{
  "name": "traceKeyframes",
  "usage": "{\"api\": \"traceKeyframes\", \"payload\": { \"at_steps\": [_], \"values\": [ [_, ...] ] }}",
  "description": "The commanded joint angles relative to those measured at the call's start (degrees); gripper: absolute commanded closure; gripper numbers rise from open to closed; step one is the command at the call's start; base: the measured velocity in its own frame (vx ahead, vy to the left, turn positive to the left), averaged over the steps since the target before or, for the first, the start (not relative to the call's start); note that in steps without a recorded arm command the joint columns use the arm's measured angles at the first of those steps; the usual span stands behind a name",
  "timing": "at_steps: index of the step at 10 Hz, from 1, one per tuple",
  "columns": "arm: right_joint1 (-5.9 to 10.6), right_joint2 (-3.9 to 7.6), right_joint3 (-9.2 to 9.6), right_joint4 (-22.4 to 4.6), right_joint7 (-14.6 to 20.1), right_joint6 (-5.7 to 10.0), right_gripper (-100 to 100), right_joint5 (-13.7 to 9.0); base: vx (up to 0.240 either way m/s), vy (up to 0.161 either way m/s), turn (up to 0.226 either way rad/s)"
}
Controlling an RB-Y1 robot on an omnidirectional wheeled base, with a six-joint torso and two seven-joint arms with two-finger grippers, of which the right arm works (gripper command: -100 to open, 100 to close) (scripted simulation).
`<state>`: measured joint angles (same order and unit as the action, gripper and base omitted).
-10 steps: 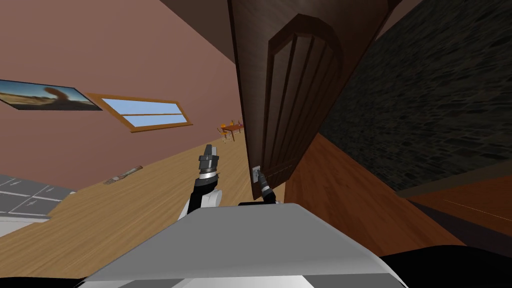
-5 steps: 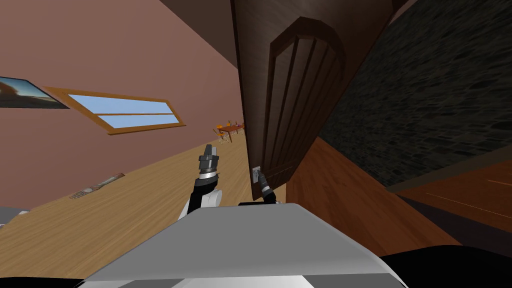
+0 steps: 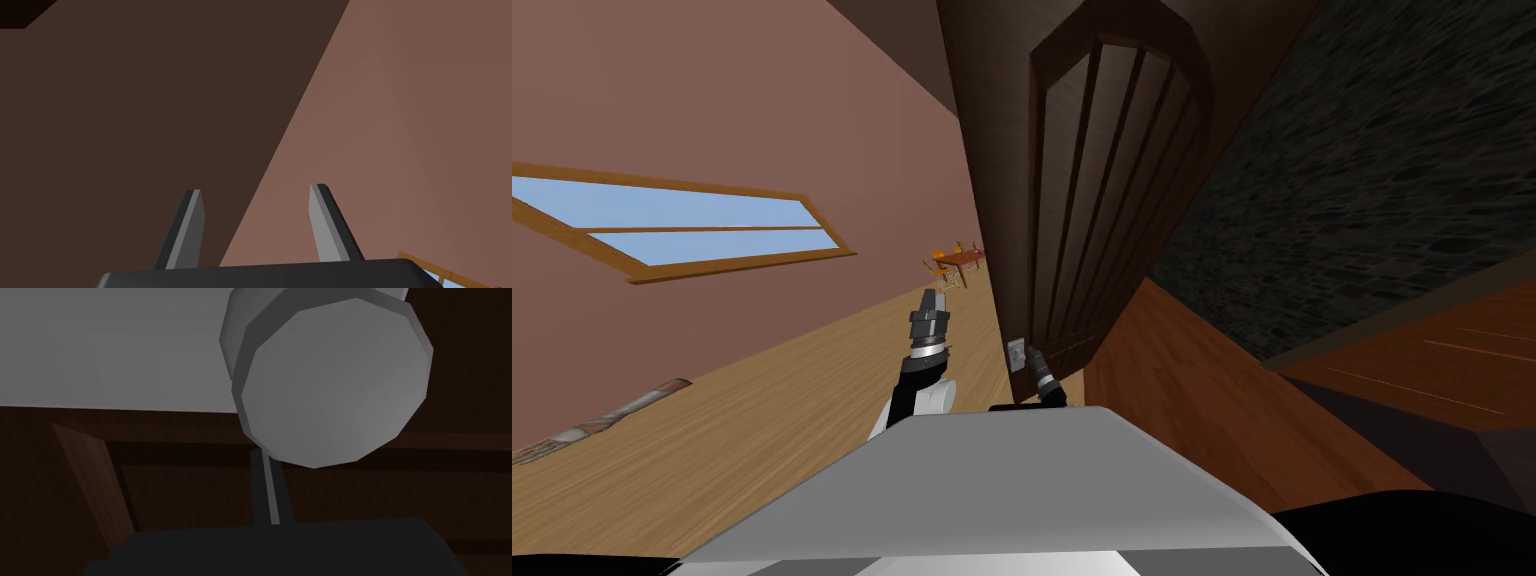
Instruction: Push the door open
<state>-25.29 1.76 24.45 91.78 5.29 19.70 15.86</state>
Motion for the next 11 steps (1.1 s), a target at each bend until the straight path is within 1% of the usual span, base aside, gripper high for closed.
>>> {"api": "traceKeyframes", "payload": {
  "at_steps": [1,4,7,11],
  "values": [
    [1.68,0.87,-0.14,-1.7,-0.5,0.2,-100,-1.1,0.007,-0.122,0.004],
    [4.54,1.98,-0.42,-4.5,-1.2,0.54,-100,-3.0,-0.016,-0.139,-0.003],
    [8.27,3.01,-0.78,-8.2,-2.2,1.0,-100,-5.4,-0.003,-0.12,-0.008],
    [12.09,3.75,-1.16,-12.0,-3.2,1.46,-100,-7.9,-0.01,-0.102,-0.006]
  ]
}}
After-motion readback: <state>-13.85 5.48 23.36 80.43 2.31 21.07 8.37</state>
